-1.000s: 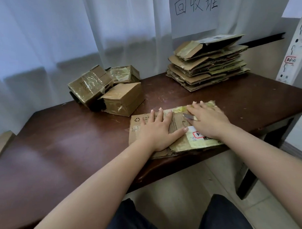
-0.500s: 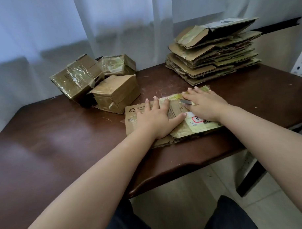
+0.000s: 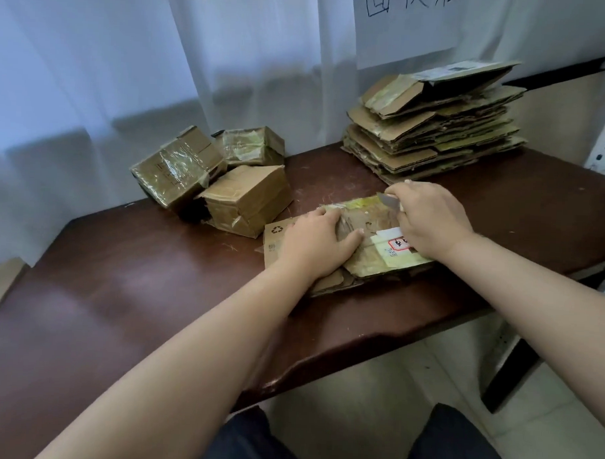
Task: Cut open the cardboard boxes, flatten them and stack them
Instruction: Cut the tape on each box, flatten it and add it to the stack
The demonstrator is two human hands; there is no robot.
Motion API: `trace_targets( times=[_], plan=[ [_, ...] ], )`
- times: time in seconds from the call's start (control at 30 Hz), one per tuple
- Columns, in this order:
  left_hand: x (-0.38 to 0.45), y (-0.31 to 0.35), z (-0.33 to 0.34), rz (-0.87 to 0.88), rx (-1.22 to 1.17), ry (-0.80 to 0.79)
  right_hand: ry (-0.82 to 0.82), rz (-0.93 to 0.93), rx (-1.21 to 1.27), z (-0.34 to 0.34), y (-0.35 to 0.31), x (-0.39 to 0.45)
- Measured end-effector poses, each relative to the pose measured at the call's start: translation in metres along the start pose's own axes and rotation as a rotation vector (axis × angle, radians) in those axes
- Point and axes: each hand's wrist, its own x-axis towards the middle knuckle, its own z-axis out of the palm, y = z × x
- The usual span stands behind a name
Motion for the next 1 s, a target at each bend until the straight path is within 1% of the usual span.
trace_targets(
  times=[0.07, 0.13, 0.2, 0.37, 0.47, 0.53, 0.6, 0.9, 1.0],
  plan=[
    [0.007, -0.001, -0.020, 0.018, -0.019, 0.000, 0.038, -0.017, 0.013, -0.014, -0.002, 0.007],
    [0.012, 0.000, -0.039, 0.028, -0.019, 0.043, 0.029, -0.034, 0.003, -0.028, -0.006, 0.015],
    [0.013, 0.002, -0.049, 0.026, -0.003, 0.043, -0.052, -0.046, -0.051, -0.035, -0.014, 0.022],
    [0.006, 0.008, -0.029, -0.016, 0.050, -0.169, -0.348, -0.097, -0.174, -0.022, -0.026, 0.021],
    [0.000, 0.006, -0.007, -0.013, 0.051, -0.234, -0.456, -0.043, -0.161, -0.003, -0.020, 0.012],
    [-0.004, 0.004, 0.006, 0.004, 0.085, -0.226, -0.468, 0.033, -0.106, 0.010, -0.013, 0.006],
    [-0.004, 0.003, 0.012, 0.009, 0.110, -0.206, -0.461, 0.066, -0.081, 0.017, -0.010, 0.006],
    [0.001, 0.000, 0.018, 0.011, 0.133, -0.244, -0.498, 0.053, -0.136, 0.021, -0.009, 0.012],
    [-0.001, 0.001, 0.019, 0.016, 0.134, -0.208, -0.502, 0.054, -0.131, 0.022, -0.008, 0.010]
  ],
)
